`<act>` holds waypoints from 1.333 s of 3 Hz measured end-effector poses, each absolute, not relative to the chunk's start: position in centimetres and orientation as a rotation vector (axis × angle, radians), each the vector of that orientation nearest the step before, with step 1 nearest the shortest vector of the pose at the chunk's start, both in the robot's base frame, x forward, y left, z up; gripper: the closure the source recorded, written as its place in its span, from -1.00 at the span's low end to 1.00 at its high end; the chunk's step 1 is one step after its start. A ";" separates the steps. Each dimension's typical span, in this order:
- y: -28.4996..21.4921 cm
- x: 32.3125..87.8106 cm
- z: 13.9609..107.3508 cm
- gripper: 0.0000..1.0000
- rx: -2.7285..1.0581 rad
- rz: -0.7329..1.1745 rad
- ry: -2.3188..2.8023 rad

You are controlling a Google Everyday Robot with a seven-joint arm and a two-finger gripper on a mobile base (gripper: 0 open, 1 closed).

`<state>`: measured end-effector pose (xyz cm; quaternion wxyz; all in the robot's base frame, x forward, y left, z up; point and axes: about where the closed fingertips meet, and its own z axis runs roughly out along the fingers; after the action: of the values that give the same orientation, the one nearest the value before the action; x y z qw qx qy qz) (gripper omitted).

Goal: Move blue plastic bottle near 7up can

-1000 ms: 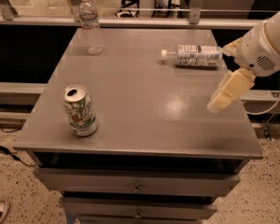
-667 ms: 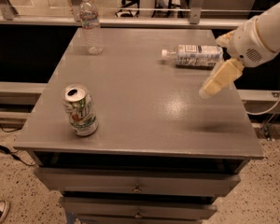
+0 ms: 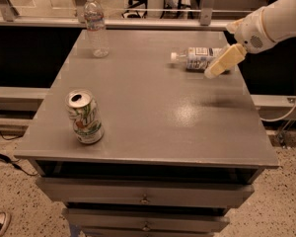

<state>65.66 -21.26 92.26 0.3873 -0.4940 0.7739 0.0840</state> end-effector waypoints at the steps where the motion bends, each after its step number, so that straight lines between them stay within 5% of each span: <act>1: -21.8 68.2 90.7 -1.00 -1.234 0.235 1.983; 3: -21.6 71.9 86.3 -1.00 -1.259 0.251 2.072; 4: -20.9 72.2 85.7 -0.53 -1.304 0.255 2.071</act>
Offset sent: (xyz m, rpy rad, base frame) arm 0.0775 -0.0231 -0.0578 -0.0175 0.0939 -0.0646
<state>72.18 -20.92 85.66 0.3340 -0.4995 0.7933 0.0978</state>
